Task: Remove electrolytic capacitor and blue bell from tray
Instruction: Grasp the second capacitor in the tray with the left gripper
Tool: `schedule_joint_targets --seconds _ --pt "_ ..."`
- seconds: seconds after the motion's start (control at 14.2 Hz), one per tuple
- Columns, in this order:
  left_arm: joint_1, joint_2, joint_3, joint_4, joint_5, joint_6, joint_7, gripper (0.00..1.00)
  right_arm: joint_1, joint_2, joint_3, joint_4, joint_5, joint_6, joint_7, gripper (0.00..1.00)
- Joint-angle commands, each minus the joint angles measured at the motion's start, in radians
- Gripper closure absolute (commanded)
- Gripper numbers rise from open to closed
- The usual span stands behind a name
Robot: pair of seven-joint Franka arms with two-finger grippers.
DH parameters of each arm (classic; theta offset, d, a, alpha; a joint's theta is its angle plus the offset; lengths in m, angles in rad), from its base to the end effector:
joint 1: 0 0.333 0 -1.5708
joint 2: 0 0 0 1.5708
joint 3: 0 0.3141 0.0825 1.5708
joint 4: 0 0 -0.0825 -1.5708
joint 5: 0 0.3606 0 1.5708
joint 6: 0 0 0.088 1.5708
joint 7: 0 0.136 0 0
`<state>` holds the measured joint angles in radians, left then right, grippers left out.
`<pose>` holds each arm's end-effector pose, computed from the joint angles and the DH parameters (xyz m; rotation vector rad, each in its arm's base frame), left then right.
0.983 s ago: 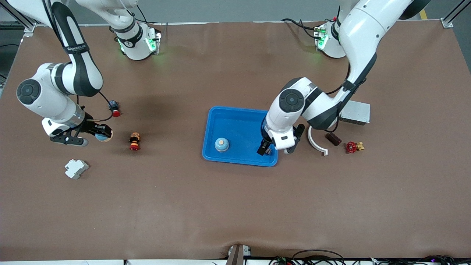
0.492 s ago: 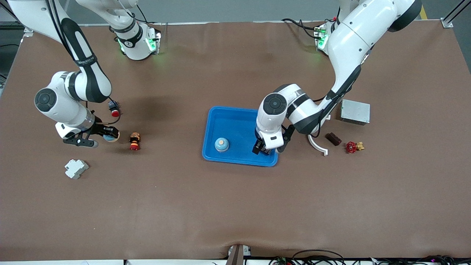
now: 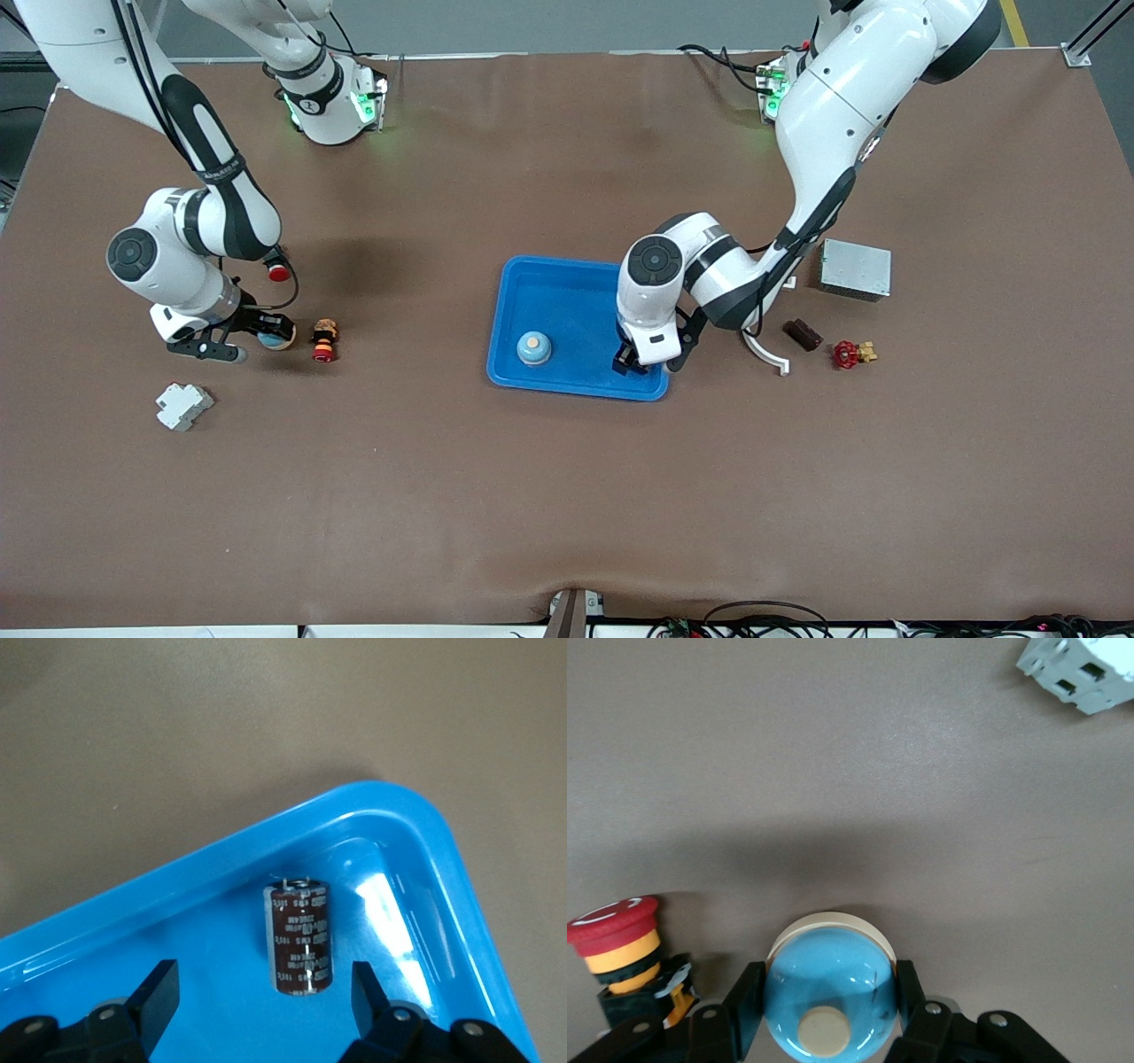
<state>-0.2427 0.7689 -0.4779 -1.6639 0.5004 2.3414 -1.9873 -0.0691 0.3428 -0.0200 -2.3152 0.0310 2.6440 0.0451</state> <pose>0.5299 -0.4012 0.1822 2.7153 1.5462 0.0579 0.5080 -0.0462 0.1830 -3.1233 0.2511 0.0214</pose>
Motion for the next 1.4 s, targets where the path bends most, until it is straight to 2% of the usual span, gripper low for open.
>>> schedule_joint_targets --seconds 0.0,0.28,0.35,0.42,0.56,0.63,0.7,0.77,0.98,1.05,1.33 --pt "-0.013 0.020 0.018 0.023 0.029 0.016 -0.018 0.15 -0.032 0.012 0.018 0.003 0.007 0.016 -0.022 1.00" --pt "-0.013 0.029 0.035 0.023 0.046 0.041 -0.016 0.17 -0.041 0.033 0.018 0.003 0.009 0.042 -0.021 1.00" --pt "-0.013 0.035 0.035 0.023 0.047 0.045 -0.016 0.18 -0.046 0.035 0.020 0.005 0.010 0.042 -0.019 0.70" --pt "-0.015 0.038 0.036 0.024 0.047 0.045 -0.015 0.19 -0.052 0.042 0.022 0.006 0.021 0.043 -0.019 0.01" --pt "-0.015 0.035 0.035 0.023 0.047 0.045 -0.016 0.26 -0.051 0.042 0.022 0.007 0.030 0.047 -0.021 0.00" --pt "-0.013 0.033 0.035 0.024 0.050 0.045 -0.015 0.44 -0.051 0.042 0.022 0.008 0.030 0.045 -0.021 0.00" --pt "-0.015 0.033 0.035 0.024 0.053 0.045 -0.008 0.79 -0.047 0.041 0.022 0.010 0.030 0.045 -0.022 0.00" --pt "-0.015 0.032 0.035 0.027 0.056 0.045 -0.007 0.98 -0.046 0.038 0.022 0.010 0.030 0.044 -0.022 0.00" --pt "-0.017 0.014 0.032 0.033 0.053 0.042 -0.019 1.00 -0.035 -0.004 0.025 0.025 0.029 0.027 -0.046 0.00" --pt "-0.012 -0.012 0.028 0.027 0.049 0.030 -0.019 1.00 -0.031 -0.016 0.026 0.054 0.029 -0.020 -0.057 0.00" --pt "0.013 -0.117 0.010 0.029 -0.005 -0.017 -0.015 1.00 0.017 -0.018 0.025 0.357 0.029 -0.489 -0.030 0.00"
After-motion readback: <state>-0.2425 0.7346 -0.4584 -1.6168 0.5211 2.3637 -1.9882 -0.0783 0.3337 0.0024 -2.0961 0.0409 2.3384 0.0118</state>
